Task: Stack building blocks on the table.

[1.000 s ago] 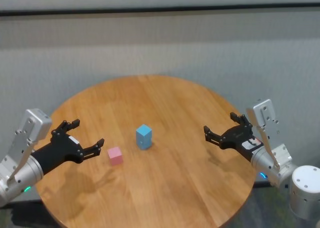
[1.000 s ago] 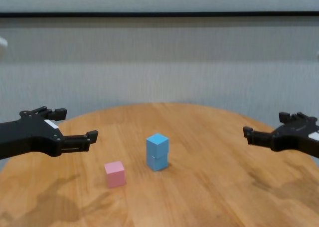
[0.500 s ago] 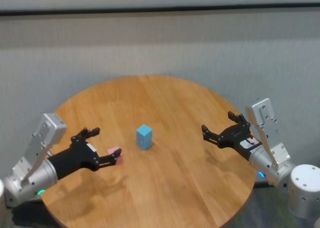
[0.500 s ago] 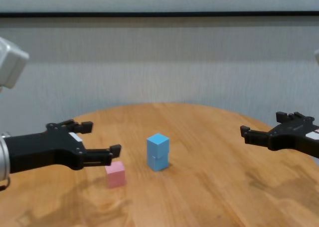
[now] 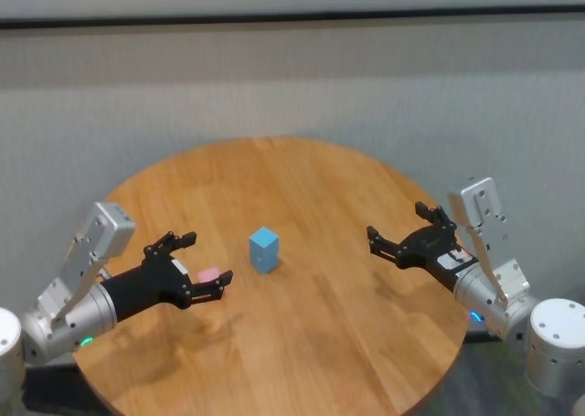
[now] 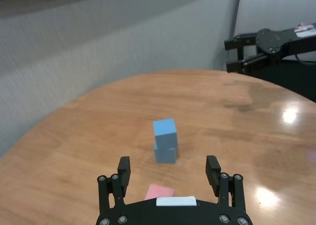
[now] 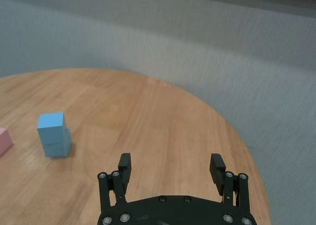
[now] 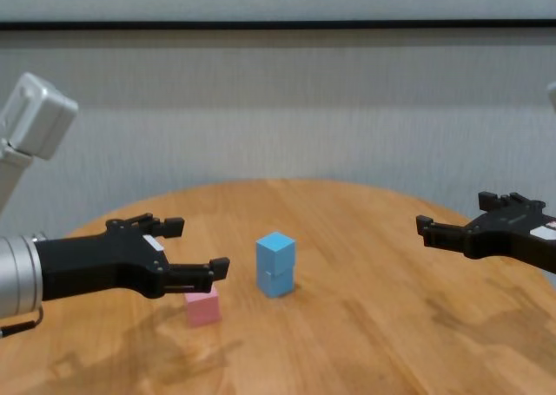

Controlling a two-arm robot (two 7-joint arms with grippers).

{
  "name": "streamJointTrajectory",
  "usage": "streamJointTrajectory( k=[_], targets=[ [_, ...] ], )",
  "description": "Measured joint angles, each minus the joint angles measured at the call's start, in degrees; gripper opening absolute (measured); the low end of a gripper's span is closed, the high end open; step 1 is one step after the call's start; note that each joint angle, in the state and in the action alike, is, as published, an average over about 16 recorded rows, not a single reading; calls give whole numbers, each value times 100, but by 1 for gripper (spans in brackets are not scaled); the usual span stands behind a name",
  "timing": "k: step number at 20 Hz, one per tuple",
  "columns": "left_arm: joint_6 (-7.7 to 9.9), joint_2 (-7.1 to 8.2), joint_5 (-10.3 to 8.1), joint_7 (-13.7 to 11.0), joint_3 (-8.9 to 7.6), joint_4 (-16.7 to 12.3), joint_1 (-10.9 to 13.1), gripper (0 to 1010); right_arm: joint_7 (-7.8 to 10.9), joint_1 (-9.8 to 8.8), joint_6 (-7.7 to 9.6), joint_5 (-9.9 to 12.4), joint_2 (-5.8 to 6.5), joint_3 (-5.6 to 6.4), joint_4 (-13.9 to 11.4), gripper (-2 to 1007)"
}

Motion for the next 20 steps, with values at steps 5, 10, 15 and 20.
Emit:
streamJointTrajectory(
  k=[5,10,15,20],
  targets=[
    [-109,-79,-28,-113,106,369,-198,1003,5,5,-1,11,-6,2,2,1001],
    [-184,-141,-44,-179,177,661,-333,1003,9,8,-1,17,-9,3,4,1001],
    [-205,-183,-17,-157,229,837,-406,1003,11,10,-2,21,-11,5,5,1001],
    [-143,-201,76,-53,275,879,-425,1003,13,12,-2,24,-13,5,6,1001]
  ],
)
